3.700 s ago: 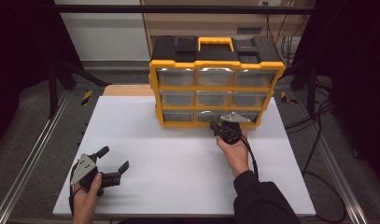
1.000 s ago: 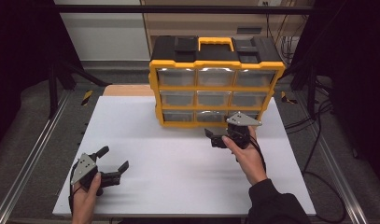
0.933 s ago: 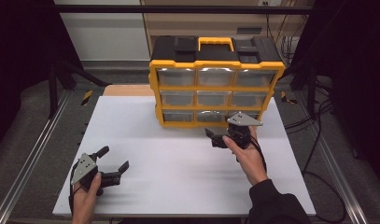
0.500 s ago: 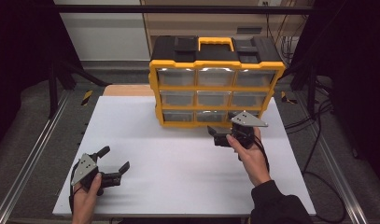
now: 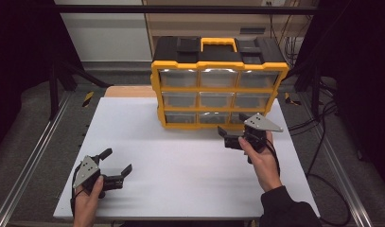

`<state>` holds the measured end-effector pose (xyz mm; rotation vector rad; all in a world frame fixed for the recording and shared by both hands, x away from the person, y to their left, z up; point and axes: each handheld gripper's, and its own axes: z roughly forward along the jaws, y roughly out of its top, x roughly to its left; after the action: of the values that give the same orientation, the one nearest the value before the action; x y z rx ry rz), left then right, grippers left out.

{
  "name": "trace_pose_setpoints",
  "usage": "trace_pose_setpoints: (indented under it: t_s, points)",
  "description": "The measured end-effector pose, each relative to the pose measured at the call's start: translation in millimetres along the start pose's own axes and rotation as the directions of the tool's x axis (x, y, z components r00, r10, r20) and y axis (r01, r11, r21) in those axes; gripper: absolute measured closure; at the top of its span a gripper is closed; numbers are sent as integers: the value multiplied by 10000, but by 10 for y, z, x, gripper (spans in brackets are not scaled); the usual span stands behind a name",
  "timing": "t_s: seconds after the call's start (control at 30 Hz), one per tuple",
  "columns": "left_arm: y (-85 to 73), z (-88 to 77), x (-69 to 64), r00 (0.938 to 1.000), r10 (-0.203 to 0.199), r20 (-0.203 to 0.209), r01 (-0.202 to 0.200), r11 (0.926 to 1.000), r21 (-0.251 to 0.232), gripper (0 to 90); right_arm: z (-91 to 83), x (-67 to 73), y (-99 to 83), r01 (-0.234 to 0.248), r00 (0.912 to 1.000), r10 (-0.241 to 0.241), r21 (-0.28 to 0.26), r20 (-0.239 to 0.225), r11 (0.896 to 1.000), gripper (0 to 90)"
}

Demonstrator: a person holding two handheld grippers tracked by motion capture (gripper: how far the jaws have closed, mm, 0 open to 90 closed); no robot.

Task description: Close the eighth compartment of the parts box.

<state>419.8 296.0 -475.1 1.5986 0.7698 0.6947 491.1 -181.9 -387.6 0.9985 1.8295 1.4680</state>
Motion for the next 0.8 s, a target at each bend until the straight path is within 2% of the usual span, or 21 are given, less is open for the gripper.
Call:
trace_pose_setpoints:
  t_s: [0.8]
  points:
    - [7, 31, -33, 10000, 49, 18, -49, 10000, 54, 16, -326, -84, -47, -9, 9998, 16, -360, 197, 9994, 67]
